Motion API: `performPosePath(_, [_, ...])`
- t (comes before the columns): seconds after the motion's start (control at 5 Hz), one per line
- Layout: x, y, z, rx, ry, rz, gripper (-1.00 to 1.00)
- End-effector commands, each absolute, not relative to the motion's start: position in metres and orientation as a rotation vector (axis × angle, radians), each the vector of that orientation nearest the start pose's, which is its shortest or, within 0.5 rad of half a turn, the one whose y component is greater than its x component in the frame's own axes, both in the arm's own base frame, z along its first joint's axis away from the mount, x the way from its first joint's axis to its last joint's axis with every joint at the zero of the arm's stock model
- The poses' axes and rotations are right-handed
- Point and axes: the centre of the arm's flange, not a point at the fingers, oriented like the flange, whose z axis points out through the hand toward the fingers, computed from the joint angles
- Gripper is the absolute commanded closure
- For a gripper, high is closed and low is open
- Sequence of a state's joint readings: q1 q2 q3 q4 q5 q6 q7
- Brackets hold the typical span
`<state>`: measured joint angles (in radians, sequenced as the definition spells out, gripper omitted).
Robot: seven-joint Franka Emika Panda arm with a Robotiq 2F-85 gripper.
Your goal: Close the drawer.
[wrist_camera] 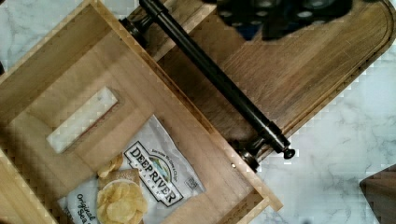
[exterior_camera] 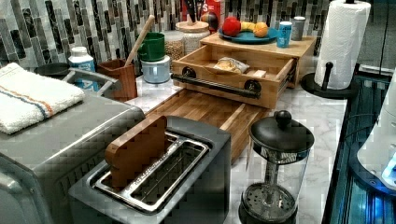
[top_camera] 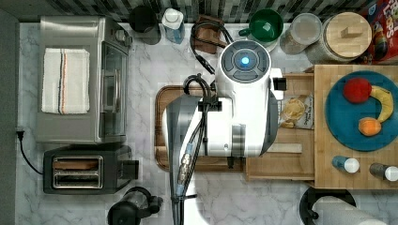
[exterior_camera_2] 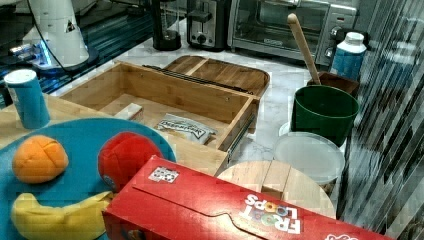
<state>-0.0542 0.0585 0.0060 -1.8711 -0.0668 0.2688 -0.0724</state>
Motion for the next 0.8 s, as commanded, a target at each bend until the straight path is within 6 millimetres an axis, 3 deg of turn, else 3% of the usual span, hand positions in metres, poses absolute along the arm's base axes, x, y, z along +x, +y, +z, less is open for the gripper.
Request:
performPosePath(0.2, [0.550, -0.018, 0.467, -3.101, 1.008, 0.033, -1.00])
performPosePath(0.6, [0.542, 0.020, 0.455, -3.187, 0.556, 0.117, -1.00])
performPosePath(0.8, [0.538, 0.051, 0.451, -3.340, 0.237, 0.110, -1.00])
